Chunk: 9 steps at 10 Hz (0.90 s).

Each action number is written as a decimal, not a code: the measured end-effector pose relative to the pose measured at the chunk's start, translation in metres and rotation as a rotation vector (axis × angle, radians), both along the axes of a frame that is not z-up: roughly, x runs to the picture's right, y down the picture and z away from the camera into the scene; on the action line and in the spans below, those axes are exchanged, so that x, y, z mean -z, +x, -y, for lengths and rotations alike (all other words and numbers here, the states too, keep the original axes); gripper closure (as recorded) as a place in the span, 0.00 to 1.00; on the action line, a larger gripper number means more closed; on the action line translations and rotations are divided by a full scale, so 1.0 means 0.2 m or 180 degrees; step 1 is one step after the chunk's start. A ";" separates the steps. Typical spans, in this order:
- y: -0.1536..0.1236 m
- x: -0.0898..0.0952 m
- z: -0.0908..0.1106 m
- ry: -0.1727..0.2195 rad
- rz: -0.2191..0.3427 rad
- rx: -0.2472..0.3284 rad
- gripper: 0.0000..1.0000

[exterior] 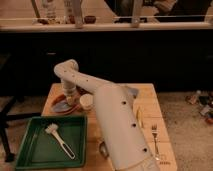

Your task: Wipe red bowl with towel

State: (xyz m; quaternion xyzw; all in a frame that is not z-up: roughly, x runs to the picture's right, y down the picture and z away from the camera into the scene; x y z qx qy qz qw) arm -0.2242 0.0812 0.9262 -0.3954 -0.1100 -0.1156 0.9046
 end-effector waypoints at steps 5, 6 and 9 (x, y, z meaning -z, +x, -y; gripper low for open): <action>-0.09 -0.04 0.05 0.0064 0.0137 0.0052 1.00; -0.10 -0.03 0.06 0.0094 0.0172 0.0047 1.00; -0.11 -0.01 0.07 0.0122 0.0202 0.0038 0.92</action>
